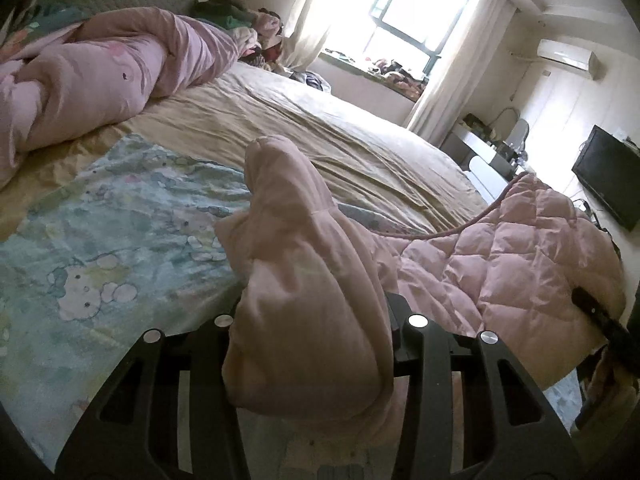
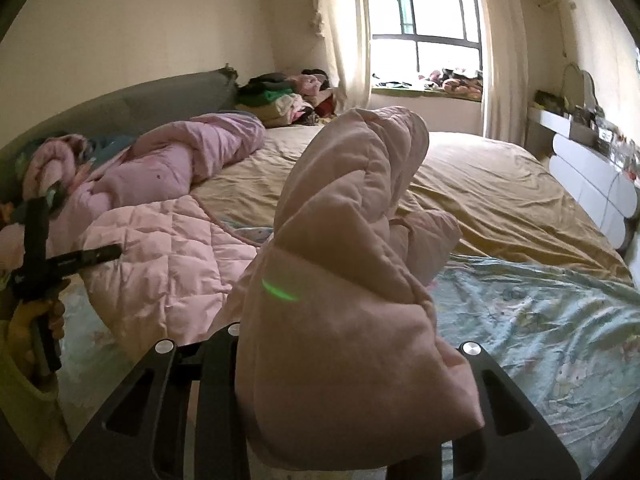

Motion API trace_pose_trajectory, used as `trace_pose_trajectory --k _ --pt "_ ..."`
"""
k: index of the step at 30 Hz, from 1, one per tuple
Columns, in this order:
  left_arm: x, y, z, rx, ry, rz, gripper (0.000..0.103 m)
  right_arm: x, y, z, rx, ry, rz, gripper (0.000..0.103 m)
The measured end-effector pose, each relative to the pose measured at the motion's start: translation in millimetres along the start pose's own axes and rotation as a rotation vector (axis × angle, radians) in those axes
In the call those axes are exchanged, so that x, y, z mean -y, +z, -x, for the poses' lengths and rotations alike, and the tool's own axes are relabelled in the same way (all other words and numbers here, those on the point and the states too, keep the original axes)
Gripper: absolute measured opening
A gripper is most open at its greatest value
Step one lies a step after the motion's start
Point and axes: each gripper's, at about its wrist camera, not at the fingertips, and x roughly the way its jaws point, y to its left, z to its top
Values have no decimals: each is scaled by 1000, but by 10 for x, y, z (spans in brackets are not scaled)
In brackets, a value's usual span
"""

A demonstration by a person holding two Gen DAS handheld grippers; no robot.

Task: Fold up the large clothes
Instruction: 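Lift the quilt side with both tools and fold it over the bundle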

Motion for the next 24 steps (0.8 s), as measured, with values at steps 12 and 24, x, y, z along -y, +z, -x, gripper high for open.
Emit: trace_pose_trajectory --k 12,24 --pt "140 -363 359 -7 -10 -76 34 -20 -429 367 -13 -16 -67 30" --pt "119 -715 550 -23 17 -105 34 33 -741 516 -23 -35 -133 30"
